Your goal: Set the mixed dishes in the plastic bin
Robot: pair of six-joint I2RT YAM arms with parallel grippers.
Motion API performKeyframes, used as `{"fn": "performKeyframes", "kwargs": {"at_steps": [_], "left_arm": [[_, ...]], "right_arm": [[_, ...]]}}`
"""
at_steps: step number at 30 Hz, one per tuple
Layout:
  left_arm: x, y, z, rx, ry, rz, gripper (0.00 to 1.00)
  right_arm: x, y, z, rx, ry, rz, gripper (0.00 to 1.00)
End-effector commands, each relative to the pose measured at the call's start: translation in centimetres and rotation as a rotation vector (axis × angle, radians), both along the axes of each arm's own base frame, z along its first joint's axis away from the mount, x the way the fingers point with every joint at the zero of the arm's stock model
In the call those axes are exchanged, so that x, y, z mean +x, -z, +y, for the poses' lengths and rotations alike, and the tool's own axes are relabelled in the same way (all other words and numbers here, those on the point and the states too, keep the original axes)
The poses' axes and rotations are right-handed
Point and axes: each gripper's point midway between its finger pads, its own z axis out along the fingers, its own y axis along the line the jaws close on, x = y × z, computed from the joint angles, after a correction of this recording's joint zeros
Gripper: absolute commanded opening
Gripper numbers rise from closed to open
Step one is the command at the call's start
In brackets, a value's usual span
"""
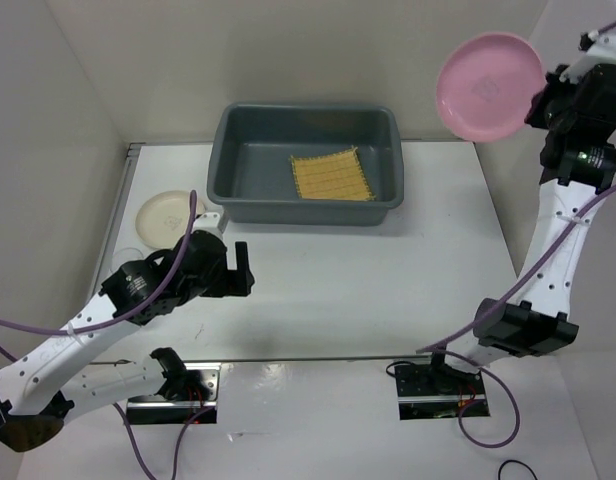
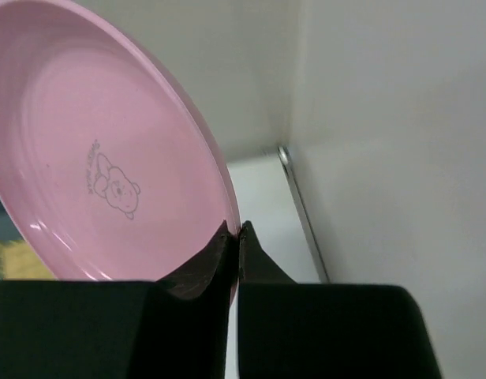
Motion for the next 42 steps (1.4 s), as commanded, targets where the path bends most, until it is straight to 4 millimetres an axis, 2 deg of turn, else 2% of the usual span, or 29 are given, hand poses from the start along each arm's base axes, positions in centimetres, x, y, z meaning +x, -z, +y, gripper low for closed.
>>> {"fn": "performKeyframes", "kwargs": {"at_steps": [1, 2, 3, 4, 5, 6, 8, 11, 12, 13, 14, 15, 16, 19, 20, 21, 22, 23, 24, 26, 27, 29, 33, 34, 35, 38, 39, 42], "left_arm": [[0.4, -0.6, 0.0, -0.022, -0.002, -0.04, 1.0], [0.5, -0.6, 0.2, -0.023, -0.021, -0.044, 1.0], [0.7, -0.7, 0.5, -0.014, -0.035, -0.055, 1.0], [0.9, -0.7, 0.6, -0.008, -0.043, -0.061, 1.0], [1.1, -1.1, 0.8, -0.001, -0.047, -0.077, 1.0], [1.2, -1.6, 1.1, 0.001, -0.047, -0.098, 1.0], [1.3, -2.2, 1.8, 0.007, -0.065, -0.131, 1.0], [1.4, -2.6, 2.8, -0.008, -0.109, -0.175, 1.0], [1.5, -2.7, 2.9, -0.027, -0.131, -0.185, 1.0], [1.7, -2.8, 3.3, -0.022, -0.161, -0.198, 1.0], [1.7, -2.7, 3.7, -0.013, -0.183, -0.195, 1.0], [1.8, -2.7, 3.9, -0.015, -0.198, -0.199, 1.0], [1.9, -2.8, 4.0, -0.018, -0.216, -0.204, 1.0], [2.1, -2.1, 4.0, 0.0, -0.227, -0.191, 1.0], [2.1, -1.7, 4.0, 0.019, -0.225, -0.176, 1.0], [2.3, -1.5, 4.0, 0.026, -0.238, -0.173, 1.0], [2.3, -1.5, 4.0, 0.026, -0.238, -0.173, 1.0], [2.3, -1.5, 4.0, 0.026, -0.238, -0.173, 1.0], [2.4, -1.3, 3.9, 0.037, -0.237, -0.165, 1.0], [2.5, -1.0, 3.8, 0.046, -0.237, -0.158, 1.0], [2.7, -0.6, 3.6, 0.064, -0.235, -0.145, 1.0], [2.9, -0.1, 3.4, 0.082, -0.233, -0.131, 1.0], [2.9, 0.1, 3.4, 0.09, -0.232, -0.125, 1.0], [2.9, 0.1, 3.4, 0.09, -0.232, -0.125, 1.0], [2.9, 0.1, 3.4, 0.09, -0.232, -0.125, 1.0], [2.9, 0.1, 3.4, 0.09, -0.232, -0.125, 1.0], [2.9, 0.1, 3.4, 0.09, -0.232, -0.125, 1.0], [2.9, 0.1, 3.4, 0.09, -0.232, -0.125, 1.0]], "right_arm": [[2.2, -3.2, 5.9, -0.058, -0.148, -0.063, 0.0], [3.8, -2.2, 7.5, -0.045, -0.206, -0.043, 0.0], [4.8, -2.2, 10.4, -0.056, -0.296, -0.055, 0.0], [5.5, -2.3, 11.9, -0.073, -0.347, -0.065, 0.0], [6.8, -0.8, 13.9, -0.095, -0.439, -0.038, 0.0], [7.3, 0.2, 15.5, -0.073, -0.514, -0.016, 0.0], [8.1, 1.7, 16.6, -0.043, -0.584, 0.012, 0.0], [9.6, 5.4, 18.0, 0.032, -0.67, 0.088, 0.0], [10.6, 7.3, 18.8, 0.024, -0.715, 0.122, 0.0], [11.0, 7.6, 20.1, 0.007, -0.747, 0.128, 0.0], [11.2, 9.0, 20.9, 0.005, -0.772, 0.172, 0.0], [12.3, 10.7, 21.9, -0.03, -0.812, 0.2, 0.0], [12.5, 11.9, 24.3, -0.055, -0.851, 0.23, 0.0], [13.9, 16.3, 27.6, -0.104, -0.881, 0.334, 0.0], [14.5, 16.7, 28.0, -0.102, -0.875, 0.337, 0.0], [15.5, 18.6, 27.8, -0.091, -0.853, 0.367, 0.0], [15.9, 19.5, 27.7, -0.082, -0.834, 0.383, 0.0], [16.7, 19.6, 27.6, -0.083, -0.818, 0.371, 0.0], [17.7, 21.6, 27.2, -0.083, -0.785, 0.4, 0.01], [18.5, 22.4, 27.3, -0.091, -0.789, 0.4, 0.02], [18.4, 24.9, 27.5, -0.085, -0.819, 0.451, 0.03], [18.7, 25.5, 27.9, -0.082, -0.846, 0.457, 0.09], [18.9, 29.2, 29.1, -0.089, -0.879, 0.514, 0.14], [19.0, 28.8, 29.3, -0.086, -0.888, 0.503, 0.17], [18.8, 29.5, 29.4, -0.084, -0.903, 0.518, 0.2], [18.3, 29.9, 29.9, -0.075, -0.949, 0.527, 0.26], [18.3, 29.6, 30.1, -0.073, -0.957, 0.515, 0.28], [18.3, 29.2, 30.7, -0.079, -0.965, 0.506, 0.57]]}}
